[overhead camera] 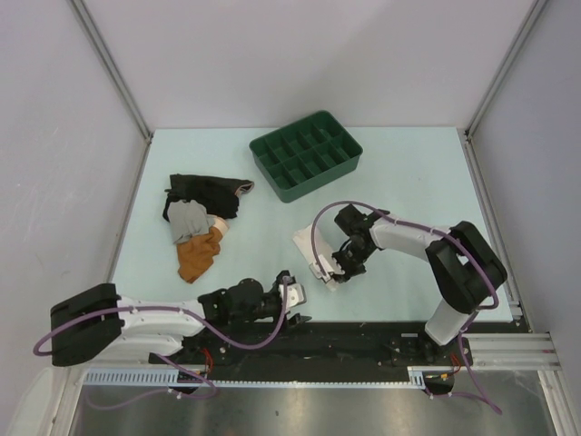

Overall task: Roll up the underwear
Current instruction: Roll the underwear to the center of the board.

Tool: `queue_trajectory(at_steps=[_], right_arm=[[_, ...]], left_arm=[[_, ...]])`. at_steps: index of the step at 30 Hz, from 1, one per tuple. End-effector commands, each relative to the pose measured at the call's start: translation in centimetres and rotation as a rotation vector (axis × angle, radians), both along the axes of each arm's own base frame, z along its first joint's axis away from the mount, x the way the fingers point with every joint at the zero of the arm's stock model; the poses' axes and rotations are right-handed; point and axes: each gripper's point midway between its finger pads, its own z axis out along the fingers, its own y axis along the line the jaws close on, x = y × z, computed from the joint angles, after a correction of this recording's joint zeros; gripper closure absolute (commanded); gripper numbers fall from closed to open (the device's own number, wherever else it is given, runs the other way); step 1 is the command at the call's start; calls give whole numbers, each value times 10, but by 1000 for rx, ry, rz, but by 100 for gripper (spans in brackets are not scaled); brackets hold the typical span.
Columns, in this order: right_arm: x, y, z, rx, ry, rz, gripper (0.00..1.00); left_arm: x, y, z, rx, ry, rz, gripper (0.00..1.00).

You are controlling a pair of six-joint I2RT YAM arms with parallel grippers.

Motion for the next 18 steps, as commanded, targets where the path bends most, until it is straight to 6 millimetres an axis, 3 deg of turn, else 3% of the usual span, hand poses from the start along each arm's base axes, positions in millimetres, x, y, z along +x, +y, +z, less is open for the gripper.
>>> queue_trajectory(at_steps=[1,6,18], right_arm=[[-25,-29,-16,-158,122,-34,90],[-42,-30,-12,-172,231,-65,92],[-57,-22,6,-216,534,-203,93]], left_arm=[[12,8,27,-116,-101,66,18],[8,19,32,-150,-130,61,18],[-1,-6,28,-108,-122,-48,25]])
